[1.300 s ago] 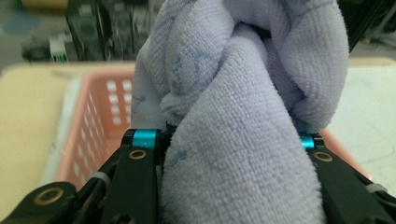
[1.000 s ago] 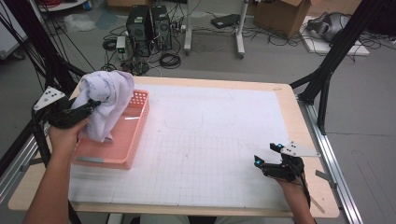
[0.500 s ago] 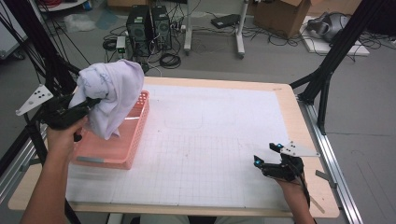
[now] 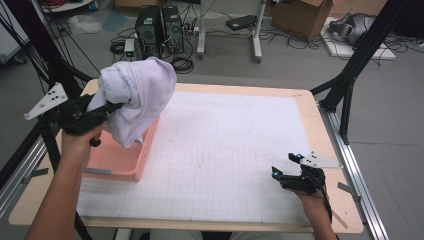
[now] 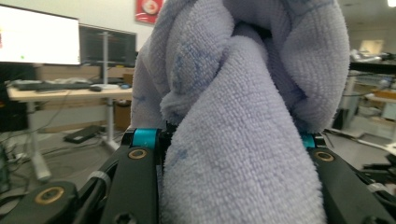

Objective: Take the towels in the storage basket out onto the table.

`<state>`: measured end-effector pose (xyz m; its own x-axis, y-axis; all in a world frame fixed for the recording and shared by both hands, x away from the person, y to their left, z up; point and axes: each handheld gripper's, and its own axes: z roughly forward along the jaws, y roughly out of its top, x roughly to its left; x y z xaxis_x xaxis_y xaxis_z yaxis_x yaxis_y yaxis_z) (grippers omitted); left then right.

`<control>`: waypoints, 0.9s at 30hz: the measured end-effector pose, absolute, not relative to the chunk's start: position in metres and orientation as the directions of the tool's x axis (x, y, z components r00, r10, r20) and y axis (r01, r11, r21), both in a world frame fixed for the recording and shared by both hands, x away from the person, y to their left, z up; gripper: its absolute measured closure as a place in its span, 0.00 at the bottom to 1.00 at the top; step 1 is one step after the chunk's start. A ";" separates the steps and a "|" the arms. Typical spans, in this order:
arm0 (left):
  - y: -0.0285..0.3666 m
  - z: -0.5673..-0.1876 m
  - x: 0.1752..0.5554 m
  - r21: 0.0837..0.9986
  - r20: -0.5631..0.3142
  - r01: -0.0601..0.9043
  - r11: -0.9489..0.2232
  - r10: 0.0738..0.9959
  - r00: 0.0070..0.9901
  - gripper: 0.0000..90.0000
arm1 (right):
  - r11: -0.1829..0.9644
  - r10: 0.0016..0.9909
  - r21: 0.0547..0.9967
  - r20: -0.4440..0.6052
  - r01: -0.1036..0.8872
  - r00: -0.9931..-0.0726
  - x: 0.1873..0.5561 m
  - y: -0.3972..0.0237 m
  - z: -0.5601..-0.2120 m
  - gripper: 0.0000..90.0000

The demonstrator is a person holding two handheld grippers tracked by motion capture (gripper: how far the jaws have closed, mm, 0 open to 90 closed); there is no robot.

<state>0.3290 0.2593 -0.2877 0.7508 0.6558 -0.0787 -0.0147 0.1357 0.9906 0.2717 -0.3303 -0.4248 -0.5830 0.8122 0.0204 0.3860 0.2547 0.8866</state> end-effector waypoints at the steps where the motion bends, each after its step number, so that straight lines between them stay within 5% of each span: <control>1: 0.254 -0.287 0.329 0.992 -0.073 -0.014 0.129 0.647 0.759 0.65 | 0.255 0.812 0.888 0.019 0.383 -0.584 0.272 -0.330 -0.425 0.18; 16: 0.160 -0.290 0.336 0.995 -0.052 0.005 0.099 0.475 0.878 0.65 | 0.255 0.811 0.887 0.020 0.384 -0.585 0.272 -0.331 -0.425 0.18; 27: 0.094 -0.320 0.348 0.995 -0.100 0.077 0.067 0.492 0.865 0.65 | 0.252 0.812 0.885 0.027 0.391 -0.584 0.273 -0.333 -0.426 0.18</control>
<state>0.3480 0.0937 -0.3198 0.8647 0.4921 -0.1002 0.0771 0.0671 0.9948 0.2729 -0.3328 -0.4258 -0.5836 0.8116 0.0267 0.3906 0.2517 0.8855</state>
